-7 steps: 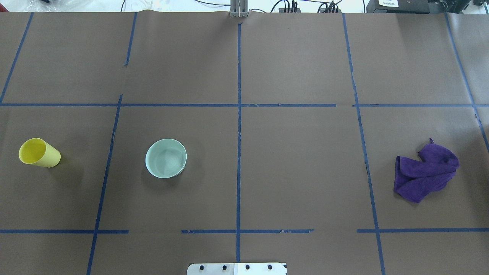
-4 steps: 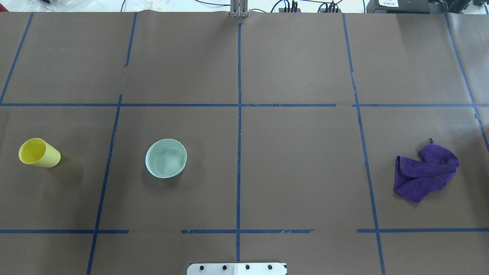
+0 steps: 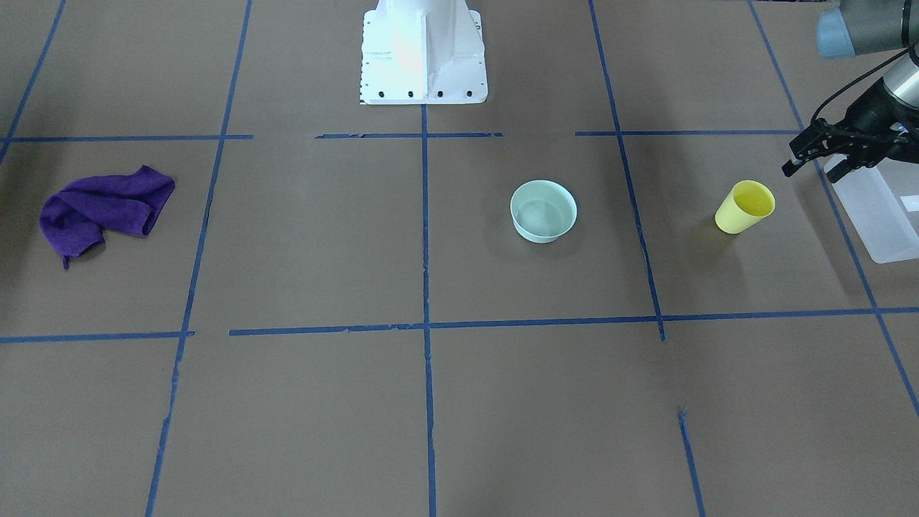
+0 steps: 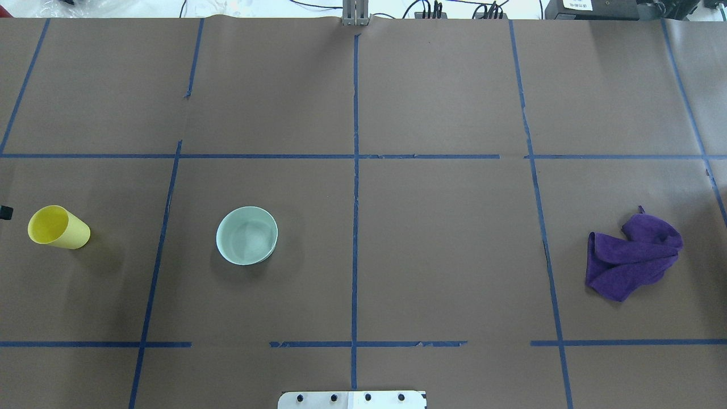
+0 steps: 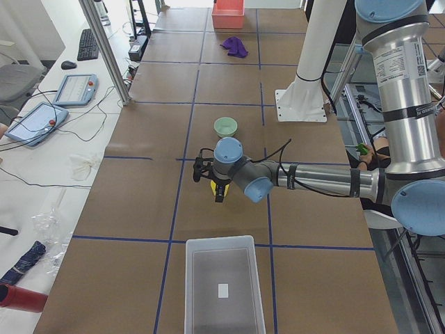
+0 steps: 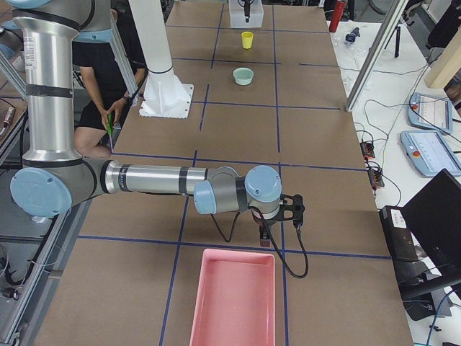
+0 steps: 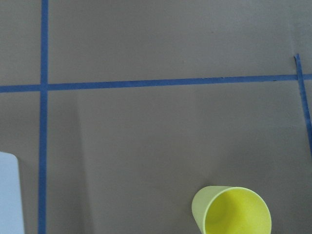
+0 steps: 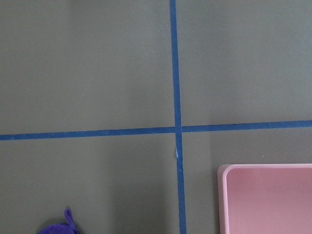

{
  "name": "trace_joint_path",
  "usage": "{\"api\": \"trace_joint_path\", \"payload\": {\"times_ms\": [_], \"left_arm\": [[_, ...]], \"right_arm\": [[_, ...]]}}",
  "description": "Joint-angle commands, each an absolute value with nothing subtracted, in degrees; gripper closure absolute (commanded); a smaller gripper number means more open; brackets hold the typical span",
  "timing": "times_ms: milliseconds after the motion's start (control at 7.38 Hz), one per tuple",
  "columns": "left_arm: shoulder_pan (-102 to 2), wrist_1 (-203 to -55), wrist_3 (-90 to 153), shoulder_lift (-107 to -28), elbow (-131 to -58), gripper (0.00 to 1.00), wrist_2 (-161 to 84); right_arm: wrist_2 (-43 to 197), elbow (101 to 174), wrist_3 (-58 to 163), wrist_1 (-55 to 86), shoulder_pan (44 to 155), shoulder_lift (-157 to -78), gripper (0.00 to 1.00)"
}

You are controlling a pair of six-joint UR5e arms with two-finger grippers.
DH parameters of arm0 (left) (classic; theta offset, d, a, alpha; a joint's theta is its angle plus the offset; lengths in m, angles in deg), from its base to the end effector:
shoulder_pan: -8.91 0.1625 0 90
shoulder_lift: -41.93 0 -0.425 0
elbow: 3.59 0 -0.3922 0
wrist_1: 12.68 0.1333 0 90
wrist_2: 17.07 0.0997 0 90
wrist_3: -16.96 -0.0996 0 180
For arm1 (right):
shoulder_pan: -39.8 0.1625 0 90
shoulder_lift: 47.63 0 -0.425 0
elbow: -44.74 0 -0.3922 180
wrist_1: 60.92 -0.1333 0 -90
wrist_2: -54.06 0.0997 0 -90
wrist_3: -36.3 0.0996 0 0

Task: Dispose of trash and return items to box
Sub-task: 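Lower the left gripper onto the yellow cup and close on it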

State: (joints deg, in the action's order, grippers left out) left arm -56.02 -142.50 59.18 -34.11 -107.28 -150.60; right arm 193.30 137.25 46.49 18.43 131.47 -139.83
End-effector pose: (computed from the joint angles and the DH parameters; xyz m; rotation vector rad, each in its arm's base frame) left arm 0.1162 -0.4011 0.5690 0.1421 0.9672 -0.0130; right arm 0.0720 -0.4842 0.6300 0.1152 -0.8679 0.1114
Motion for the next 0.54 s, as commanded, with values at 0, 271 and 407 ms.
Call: {"api": "trace_joint_path", "payload": {"times_ms": [0, 271, 407], "left_arm": [[-53.9, -142.7, 59.9, -35.9, -105.1, 0.05, -149.4], [-52.6, -142.8, 60.6, -38.0, -102.8, 0.06, -149.3], [-52.2, -143.4, 60.6, -38.0, -102.1, 0.06, -149.3]], "right_arm": [[193.3, 137.2, 46.5, 18.4, 131.5, -139.8, 0.0], [193.3, 137.2, 46.5, 18.4, 131.5, -139.9, 0.0], [193.4, 137.2, 46.6, 18.4, 131.5, -139.9, 0.0]]}}
